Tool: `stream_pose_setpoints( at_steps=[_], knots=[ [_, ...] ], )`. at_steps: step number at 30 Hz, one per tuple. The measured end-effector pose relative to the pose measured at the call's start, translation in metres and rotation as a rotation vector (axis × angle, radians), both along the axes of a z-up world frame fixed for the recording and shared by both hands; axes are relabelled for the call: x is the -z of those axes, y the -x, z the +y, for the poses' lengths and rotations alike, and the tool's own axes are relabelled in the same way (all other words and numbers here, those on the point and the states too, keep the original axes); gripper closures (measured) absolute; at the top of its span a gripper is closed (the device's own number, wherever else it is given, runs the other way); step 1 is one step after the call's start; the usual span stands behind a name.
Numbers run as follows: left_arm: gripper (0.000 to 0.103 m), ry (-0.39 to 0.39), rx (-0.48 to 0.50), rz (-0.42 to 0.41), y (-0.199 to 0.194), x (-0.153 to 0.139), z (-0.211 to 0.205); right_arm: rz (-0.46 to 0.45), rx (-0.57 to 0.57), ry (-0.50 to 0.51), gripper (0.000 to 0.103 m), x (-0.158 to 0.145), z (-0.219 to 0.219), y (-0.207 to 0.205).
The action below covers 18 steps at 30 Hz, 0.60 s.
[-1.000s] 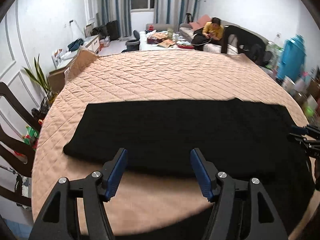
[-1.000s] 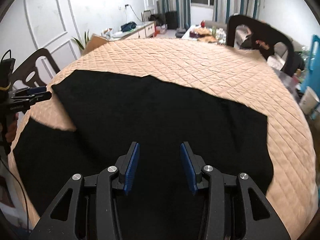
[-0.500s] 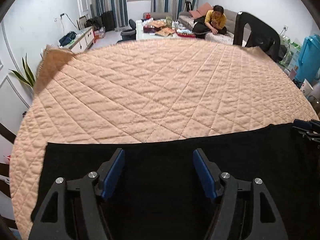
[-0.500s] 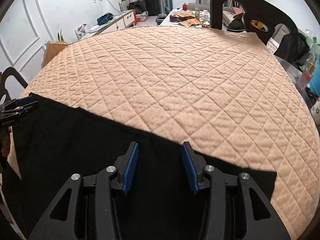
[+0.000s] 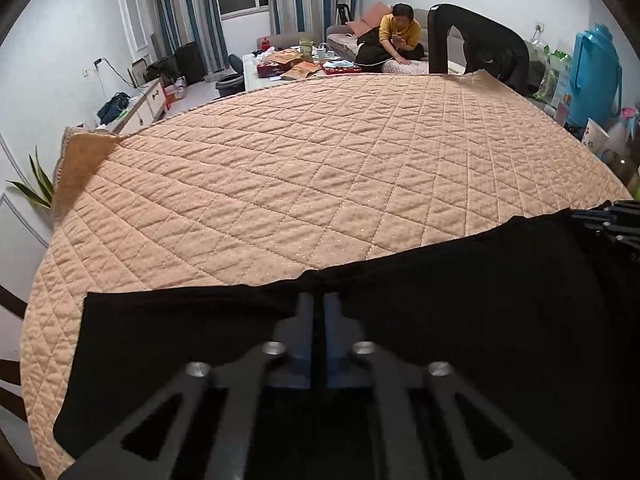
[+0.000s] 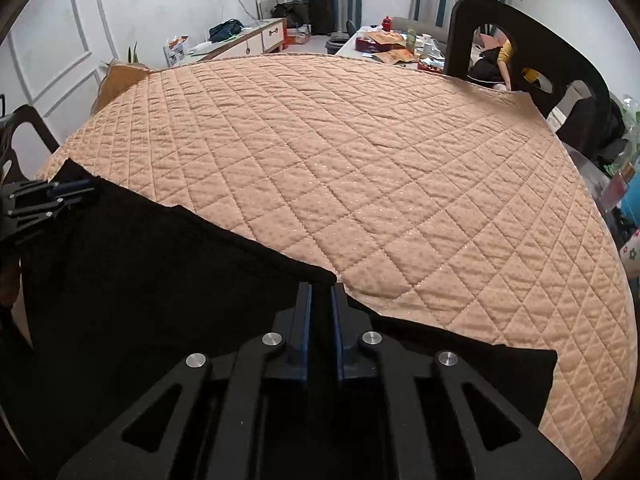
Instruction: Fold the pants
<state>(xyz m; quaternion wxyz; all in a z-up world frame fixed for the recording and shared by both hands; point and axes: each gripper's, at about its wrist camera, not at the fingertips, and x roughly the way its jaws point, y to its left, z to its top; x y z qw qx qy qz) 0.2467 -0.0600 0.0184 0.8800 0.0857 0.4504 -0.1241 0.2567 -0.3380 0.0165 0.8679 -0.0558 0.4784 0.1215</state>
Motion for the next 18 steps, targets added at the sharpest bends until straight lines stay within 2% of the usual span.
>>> stream_pose_setpoints(
  at_steps=[2,7,13,18],
  knots=[
    [0.098,0.004,-0.016,-0.005,0.005,-0.005,0.004,-0.026,-0.003,-0.015,0.096,-0.010,-0.002,0.007],
    [0.099,0.044,-0.011,-0.082,0.038,-0.036,0.017,-0.120,-0.023,-0.066,0.096,-0.049,-0.005,0.045],
    [0.099,0.145,0.025,-0.193,0.120,-0.079,0.035,-0.237,-0.042,-0.140,0.096,-0.084,-0.007,0.124],
    [0.099,0.219,0.031,-0.221,0.193,-0.079,0.050,-0.308,-0.054,-0.188,0.096,-0.091,-0.004,0.204]
  ],
)
